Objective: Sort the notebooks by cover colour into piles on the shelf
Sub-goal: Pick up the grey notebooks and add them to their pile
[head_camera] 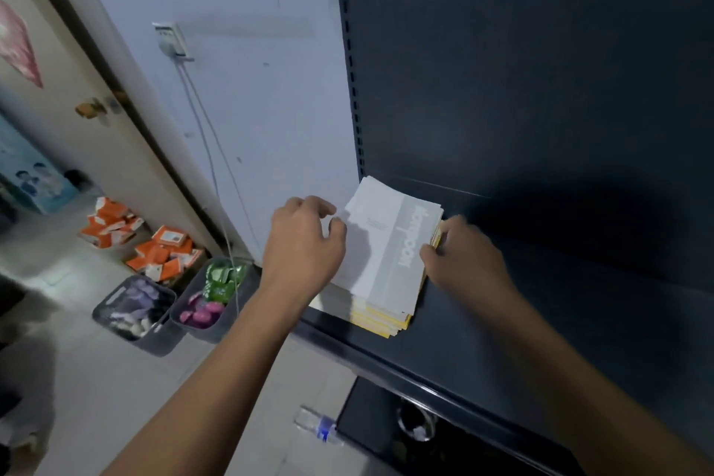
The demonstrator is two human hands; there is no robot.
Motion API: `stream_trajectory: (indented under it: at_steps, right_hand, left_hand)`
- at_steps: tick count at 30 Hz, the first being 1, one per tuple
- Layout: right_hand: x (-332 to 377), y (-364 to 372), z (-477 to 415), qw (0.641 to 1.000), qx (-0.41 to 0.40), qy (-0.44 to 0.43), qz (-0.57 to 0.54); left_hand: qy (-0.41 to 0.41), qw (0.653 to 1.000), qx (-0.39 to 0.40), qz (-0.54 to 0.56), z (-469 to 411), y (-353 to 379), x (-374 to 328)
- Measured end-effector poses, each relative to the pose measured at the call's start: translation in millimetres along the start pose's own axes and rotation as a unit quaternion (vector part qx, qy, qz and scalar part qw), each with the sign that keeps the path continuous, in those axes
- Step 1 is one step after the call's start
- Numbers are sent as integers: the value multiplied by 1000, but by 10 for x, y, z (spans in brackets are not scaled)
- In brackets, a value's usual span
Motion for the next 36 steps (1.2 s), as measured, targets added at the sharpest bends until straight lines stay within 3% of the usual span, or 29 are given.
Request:
stream_trajectory:
  at_steps: [6,10,15,24,36]
  right_hand:
    - [-23,95,-107,997,11,81,-6]
    - [36,224,-183,993,-2,117,-12]
    - [149,432,-223,988,-20,155,3]
    - [414,550,-6,974,-71,170,130]
    - [357,545,-12,978,-53,169,109]
  left_hand:
    - [6,991,131,-22,-360,346,-78]
    - [52,984,169,-25,-513,485,-124]
    - [120,977,168,-47,-607,516,-84]
    - [202,974,101,-36,-429,348,-56]
    - [66,984,159,45,-577,422,31]
Point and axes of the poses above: each hand's wrist, its own z-axis away from the middle knuckle, its own y-axis out of the palm, x = y × z, the point moved 5 cm from there along -z, towards the middle knuckle
